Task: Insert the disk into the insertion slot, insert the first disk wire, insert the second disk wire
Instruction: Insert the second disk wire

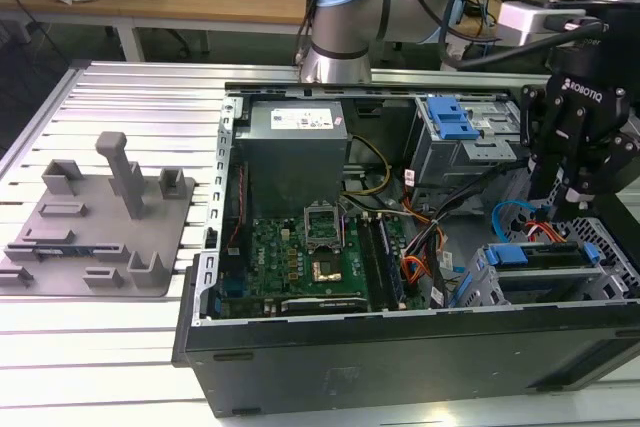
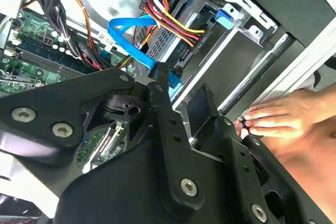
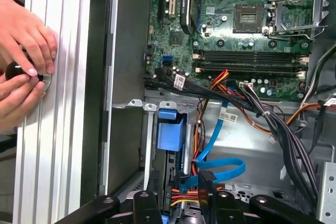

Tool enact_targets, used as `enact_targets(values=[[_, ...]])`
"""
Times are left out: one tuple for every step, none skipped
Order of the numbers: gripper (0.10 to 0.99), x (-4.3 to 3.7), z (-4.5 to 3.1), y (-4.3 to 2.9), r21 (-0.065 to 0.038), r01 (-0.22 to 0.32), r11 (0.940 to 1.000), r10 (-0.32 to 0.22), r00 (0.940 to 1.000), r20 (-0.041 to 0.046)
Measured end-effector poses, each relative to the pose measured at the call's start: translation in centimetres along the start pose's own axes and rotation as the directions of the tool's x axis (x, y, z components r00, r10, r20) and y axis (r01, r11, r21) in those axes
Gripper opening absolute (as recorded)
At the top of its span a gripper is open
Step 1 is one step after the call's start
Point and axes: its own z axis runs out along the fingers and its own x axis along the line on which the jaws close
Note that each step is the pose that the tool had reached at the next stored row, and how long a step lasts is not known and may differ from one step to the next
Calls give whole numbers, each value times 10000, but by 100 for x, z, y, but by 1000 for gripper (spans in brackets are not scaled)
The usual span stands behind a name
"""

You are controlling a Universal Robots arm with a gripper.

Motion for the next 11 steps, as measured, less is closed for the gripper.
enact_targets(values=[[424,-9,-1,-1,-1,9,10000,-9,10000,-22],[424,-15,-2,-1,0,13,10000,-13,10000,-38],[424,-19,3,-1,0,22,10000,-22,10000,-52],[424,-21,9,-1,0,23,10000,-23,10000,-59],[424,-23,18,-3,0,23,10000,-23,10000,-64],[424,-25,26,-11,-4,26,10000,-26,10000,-63],[424,-24,34,-44,-26,30,10000,-30,10000,-61],[424,-25,39,-61,-35,34,10000,-34,10000,-60],[424,-27,43,-62,-43,31,10000,-31,10000,-60],[424,-29,47,-62,-63,-3,10000,3,10000,-63],[424,-31,51,-63,-91,-57,9999,56,10000,-62]])
